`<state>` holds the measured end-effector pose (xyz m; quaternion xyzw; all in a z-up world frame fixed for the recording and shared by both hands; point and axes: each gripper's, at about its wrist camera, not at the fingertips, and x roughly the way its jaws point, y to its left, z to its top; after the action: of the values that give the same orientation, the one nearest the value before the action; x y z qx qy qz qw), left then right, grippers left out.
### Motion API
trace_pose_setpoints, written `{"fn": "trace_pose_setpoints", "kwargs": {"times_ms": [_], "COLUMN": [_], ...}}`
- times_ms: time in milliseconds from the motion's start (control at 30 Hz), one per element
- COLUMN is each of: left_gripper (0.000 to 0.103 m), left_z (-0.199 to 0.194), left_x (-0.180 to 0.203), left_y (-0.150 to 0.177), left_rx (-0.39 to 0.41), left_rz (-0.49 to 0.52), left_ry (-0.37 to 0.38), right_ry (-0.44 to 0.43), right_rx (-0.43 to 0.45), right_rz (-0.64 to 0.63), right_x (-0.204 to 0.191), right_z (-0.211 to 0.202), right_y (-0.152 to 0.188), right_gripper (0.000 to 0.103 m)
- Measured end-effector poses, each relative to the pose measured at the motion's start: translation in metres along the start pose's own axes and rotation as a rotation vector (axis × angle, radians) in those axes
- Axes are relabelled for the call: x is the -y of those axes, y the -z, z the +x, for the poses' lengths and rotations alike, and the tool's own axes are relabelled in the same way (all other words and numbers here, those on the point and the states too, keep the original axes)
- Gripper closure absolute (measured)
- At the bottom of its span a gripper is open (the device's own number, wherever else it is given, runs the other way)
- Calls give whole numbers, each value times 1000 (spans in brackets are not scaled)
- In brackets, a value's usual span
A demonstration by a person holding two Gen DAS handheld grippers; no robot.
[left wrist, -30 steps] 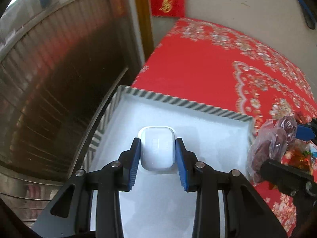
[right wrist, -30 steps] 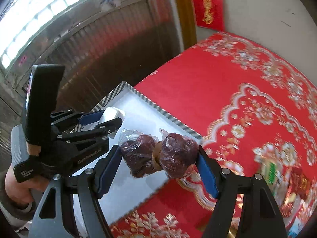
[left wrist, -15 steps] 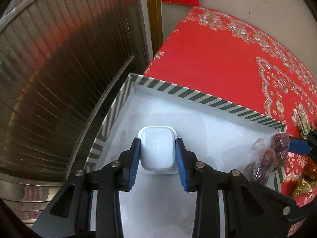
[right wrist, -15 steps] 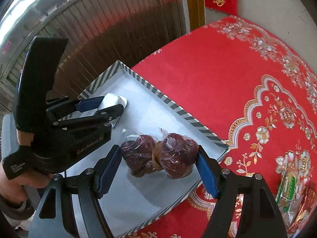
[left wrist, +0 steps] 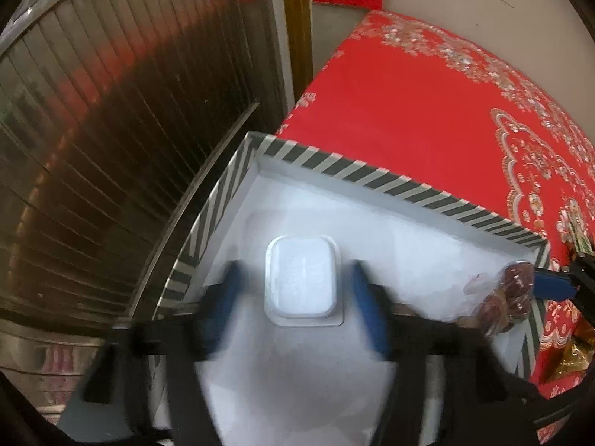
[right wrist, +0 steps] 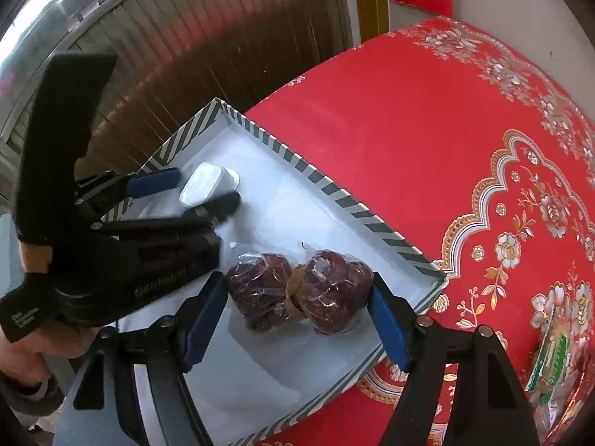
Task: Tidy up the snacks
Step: 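Open both tools to release the dates bag and white box in the tray, then move both tools back over the remaining snack pile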
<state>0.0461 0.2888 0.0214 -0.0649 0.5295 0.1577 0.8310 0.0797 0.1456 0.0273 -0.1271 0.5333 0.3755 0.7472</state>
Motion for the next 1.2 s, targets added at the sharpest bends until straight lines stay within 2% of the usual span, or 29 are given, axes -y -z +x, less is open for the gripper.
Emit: {"fn": "trace_pose_setpoints", "kwargs": {"times_ms": [367,567,733,867,1000,1200], "left_gripper": [22,21,21,19,17,14], "left_z": [-19,-42,-64,-85,-100,-104], "left_x": [-11,-10,-3,20,58,123], "left_y": [1,2,6,11,21,47], "left_rx": [37,79,112,142,148,105], "left_rz": [-55,-36,-33,7,73,193], "left_ry": [-3,-31,-8,32,92,176], "right_ry": [-56,-92,-60,-18,52,109], "right_rx": [72,145,198,204,199,191], "right_rz": [-6,16,23,67,129,262], "right_x": [-1,3,14,37,66,108], "right_z": [-22,-56,-92,-117,-142,-169], "right_y": [4,13,38,67,105,163], "right_gripper": [27,27,27,27,27,27]}}
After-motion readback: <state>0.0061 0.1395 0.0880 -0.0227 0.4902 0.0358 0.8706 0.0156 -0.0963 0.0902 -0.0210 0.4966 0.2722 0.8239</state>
